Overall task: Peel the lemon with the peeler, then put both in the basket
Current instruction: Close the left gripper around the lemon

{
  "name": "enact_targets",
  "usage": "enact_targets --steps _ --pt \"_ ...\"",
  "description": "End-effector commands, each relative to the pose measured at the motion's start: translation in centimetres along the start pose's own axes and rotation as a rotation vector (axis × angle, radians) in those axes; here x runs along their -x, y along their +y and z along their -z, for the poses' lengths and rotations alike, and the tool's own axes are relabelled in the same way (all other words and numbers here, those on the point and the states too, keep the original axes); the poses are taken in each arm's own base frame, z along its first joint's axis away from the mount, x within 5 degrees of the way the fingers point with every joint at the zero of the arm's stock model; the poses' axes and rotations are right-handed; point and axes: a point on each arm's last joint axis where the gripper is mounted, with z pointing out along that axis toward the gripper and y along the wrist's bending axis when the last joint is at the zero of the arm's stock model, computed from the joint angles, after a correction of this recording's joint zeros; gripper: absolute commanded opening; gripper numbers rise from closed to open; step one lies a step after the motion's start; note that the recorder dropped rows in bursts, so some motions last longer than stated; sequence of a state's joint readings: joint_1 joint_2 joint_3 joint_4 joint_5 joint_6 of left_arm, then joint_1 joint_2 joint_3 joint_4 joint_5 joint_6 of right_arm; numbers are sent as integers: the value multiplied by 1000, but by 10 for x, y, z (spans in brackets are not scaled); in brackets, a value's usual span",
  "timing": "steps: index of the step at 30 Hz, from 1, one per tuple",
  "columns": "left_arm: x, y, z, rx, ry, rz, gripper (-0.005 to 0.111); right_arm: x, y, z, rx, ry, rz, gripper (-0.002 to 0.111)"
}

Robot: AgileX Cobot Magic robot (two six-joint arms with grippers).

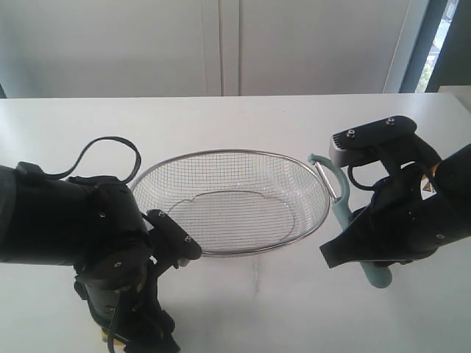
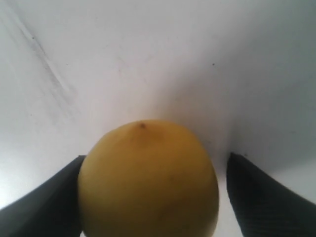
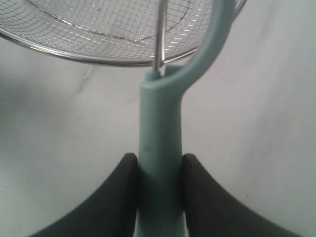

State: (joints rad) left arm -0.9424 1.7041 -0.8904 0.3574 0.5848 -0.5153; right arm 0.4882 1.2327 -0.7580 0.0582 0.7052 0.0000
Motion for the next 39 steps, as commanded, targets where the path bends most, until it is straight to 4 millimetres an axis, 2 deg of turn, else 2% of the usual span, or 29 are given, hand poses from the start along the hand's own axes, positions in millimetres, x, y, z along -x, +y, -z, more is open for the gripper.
enact_targets --steps 1,6,18,23,32,39 --pt "-3 -2 -4 6 30 -7 77 1 -1 2 -5 -19 5 0" --pt "-3 -2 -4 6 31 -7 71 1 -1 2 -5 -23 5 0" --pt "-3 -2 -4 6 32 -7 30 1 -1 2 -5 -29 5 0" --pt "-5 0 3 10 31 1 20 2 -1 2 -5 -31 5 0" --pt "-4 12 48 55 77 42 17 2 -1 2 -5 -31 5 0" --pt "-13 24 87 85 127 -46 17 2 -1 2 -5 -31 5 0"
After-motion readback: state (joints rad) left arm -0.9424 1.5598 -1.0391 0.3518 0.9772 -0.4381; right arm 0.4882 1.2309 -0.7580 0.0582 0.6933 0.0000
